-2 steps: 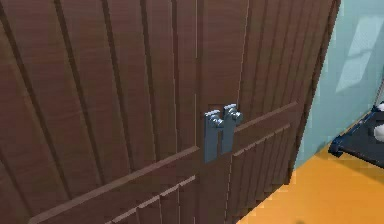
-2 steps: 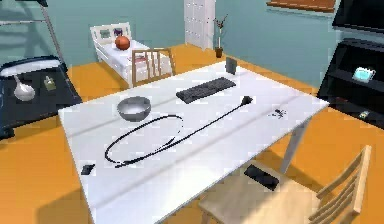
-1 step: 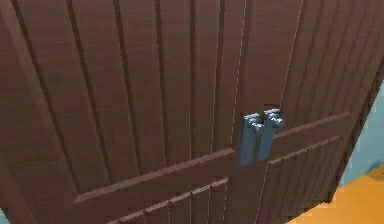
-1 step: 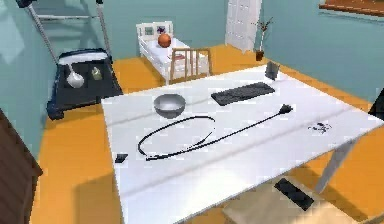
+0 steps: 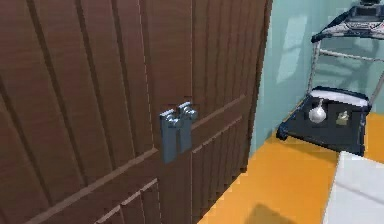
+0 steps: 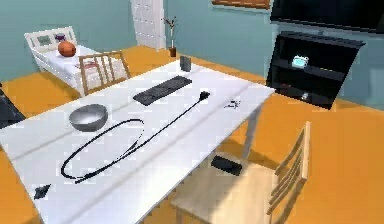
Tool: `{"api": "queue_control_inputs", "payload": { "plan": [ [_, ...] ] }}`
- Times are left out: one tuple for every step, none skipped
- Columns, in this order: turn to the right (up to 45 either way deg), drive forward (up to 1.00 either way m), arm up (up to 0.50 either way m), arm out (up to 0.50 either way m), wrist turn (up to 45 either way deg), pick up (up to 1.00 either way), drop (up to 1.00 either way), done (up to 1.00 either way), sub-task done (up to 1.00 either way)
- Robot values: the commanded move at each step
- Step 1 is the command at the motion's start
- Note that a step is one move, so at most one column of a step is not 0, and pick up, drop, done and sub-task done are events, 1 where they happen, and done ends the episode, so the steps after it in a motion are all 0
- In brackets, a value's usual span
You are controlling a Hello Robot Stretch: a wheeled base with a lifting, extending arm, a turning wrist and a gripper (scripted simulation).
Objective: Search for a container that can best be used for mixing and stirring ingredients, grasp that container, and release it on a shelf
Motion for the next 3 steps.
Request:
{"api": "queue_control_inputs", "payload": {
  "plan": [
    [0.0, 0.3, 0.0, 0.0, 0.0, 0.0, 0.0, 0.0, 0.0],
    [24.0, 0.0, 0.0, 0.0, 0.0, 0.0, 0.0, 0.0, 0.0],
    [0.0, 0.4, 0.0, 0.0, 0.0, 0.0, 0.0, 0.0, 0.0]
  ]
}}
